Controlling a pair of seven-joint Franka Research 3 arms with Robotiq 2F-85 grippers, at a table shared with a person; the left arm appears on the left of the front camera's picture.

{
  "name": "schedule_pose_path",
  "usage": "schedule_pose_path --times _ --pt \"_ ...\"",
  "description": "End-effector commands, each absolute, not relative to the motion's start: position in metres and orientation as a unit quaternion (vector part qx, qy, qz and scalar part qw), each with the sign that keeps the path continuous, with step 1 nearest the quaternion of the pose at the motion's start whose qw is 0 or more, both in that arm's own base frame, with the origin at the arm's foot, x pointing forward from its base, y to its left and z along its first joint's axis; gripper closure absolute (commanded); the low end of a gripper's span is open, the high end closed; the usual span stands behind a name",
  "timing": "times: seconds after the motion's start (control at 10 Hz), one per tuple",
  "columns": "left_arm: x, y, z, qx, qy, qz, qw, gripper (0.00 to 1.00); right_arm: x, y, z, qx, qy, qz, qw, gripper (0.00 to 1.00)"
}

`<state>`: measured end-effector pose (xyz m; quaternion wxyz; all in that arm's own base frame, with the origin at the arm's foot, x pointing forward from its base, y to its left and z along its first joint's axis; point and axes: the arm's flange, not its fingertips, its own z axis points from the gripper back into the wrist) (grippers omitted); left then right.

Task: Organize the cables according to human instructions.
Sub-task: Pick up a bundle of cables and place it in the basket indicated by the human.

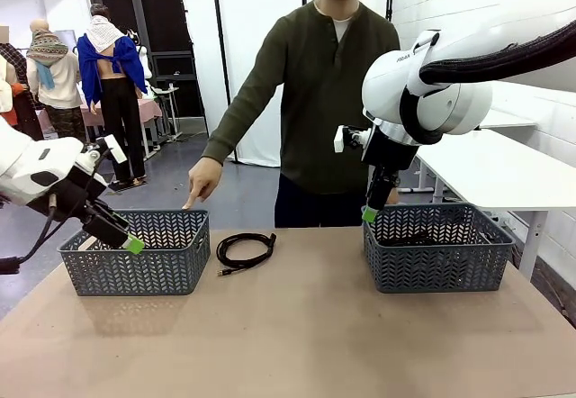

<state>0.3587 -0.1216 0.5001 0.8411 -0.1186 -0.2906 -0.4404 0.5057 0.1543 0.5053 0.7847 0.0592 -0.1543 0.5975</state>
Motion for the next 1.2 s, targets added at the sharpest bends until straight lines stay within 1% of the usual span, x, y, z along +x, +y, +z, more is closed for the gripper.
schedule_pose_path --times 0.0,0.3,0.5,0.7,0.9,1.1 --pt "0.380 -0.141 0.509 -0.100 -0.247 -0.441 0.857 0.00 0.507 0.155 0.505 0.058 -0.155 0.595 0.787 0.00" --pt "0.413 -0.185 0.512 -0.081 -0.189 -0.438 0.875 0.00 0.507 0.155 0.505 0.058 -0.155 0.595 0.787 0.00" --pt "0.440 -0.214 0.507 -0.070 -0.164 -0.433 0.883 0.00 0.507 0.155 0.505 0.058 -0.155 0.595 0.787 0.00" --pt "0.468 -0.232 0.500 -0.083 -0.152 -0.398 0.901 0.00 0.507 0.155 0.505 0.058 -0.155 0.595 0.787 0.00" --pt "0.493 -0.244 0.493 -0.075 -0.144 -0.368 0.915 0.00 0.507 0.155 0.505 0.058 -0.155 0.595 0.787 0.00" --pt "0.504 -0.251 0.490 -0.076 -0.137 -0.355 0.922 0.00 0.507 0.155 0.505 0.058 -0.155 0.595 0.787 0.00"
